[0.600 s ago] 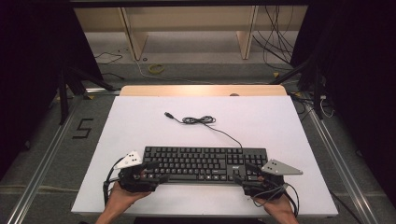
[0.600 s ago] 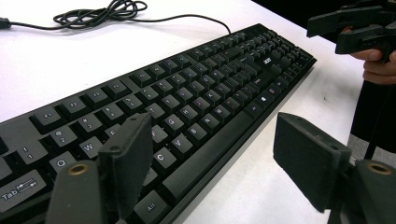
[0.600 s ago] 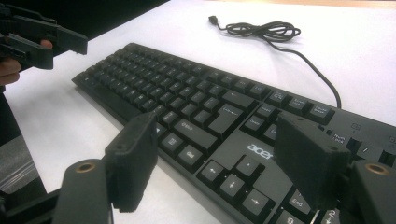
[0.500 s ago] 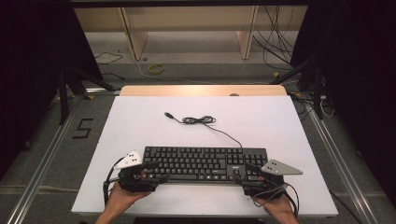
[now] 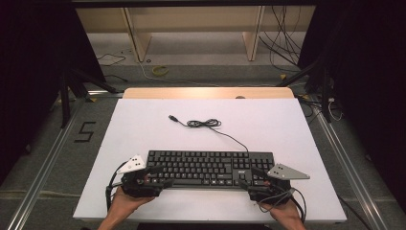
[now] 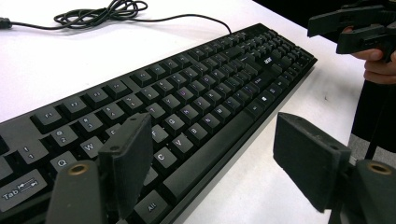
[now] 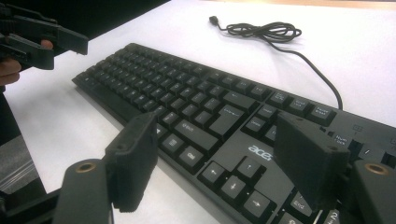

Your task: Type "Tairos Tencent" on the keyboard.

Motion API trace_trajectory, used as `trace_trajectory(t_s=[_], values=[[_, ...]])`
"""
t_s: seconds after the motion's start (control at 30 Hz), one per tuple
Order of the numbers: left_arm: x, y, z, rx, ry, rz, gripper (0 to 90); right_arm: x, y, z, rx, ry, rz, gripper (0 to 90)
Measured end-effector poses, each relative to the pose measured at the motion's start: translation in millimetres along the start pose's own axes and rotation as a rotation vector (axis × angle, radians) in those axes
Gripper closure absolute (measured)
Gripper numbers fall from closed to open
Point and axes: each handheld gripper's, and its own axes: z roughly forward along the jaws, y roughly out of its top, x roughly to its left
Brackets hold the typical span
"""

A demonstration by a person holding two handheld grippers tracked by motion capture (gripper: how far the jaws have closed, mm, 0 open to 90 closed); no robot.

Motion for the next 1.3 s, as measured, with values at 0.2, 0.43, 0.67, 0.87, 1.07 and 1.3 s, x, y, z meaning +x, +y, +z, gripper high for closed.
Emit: trace_trajectory(t_s=[0.2, 0.43, 0.67, 0.87, 1.07, 1.3], values=[[0.4, 0.0, 0.3, 0.000, 0.004, 0.001, 28.2, 2.0, 1.9, 3.1, 0.002, 0.007, -0.004, 31.6], [1.1, -0.1, 0.5, -0.002, 0.012, -0.007, 28.3, 5.9, 8.6, 10.3, 0.002, 0.019, -0.012, 31.6], [3.6, -0.5, 0.4, 0.000, 0.023, -0.017, 28.5, 14.1, 18.0, 23.8, 0.027, 0.043, -0.033, 31.7], [5.8, -0.7, 0.0, 0.003, 0.035, -0.025, 28.7, 16.9, 25.2, 35.7, 0.041, 0.059, -0.034, 32.2], [7.7, -1.3, 0.2, 0.012, 0.052, -0.033, 28.9, 19.4, 33.1, 48.7, 0.054, 0.072, -0.041, 32.4], [10.5, -1.8, 0.2, 0.023, 0.073, -0.046, 29.3, 24.3, 43.2, 66.0, 0.068, 0.094, -0.052, 33.2]])
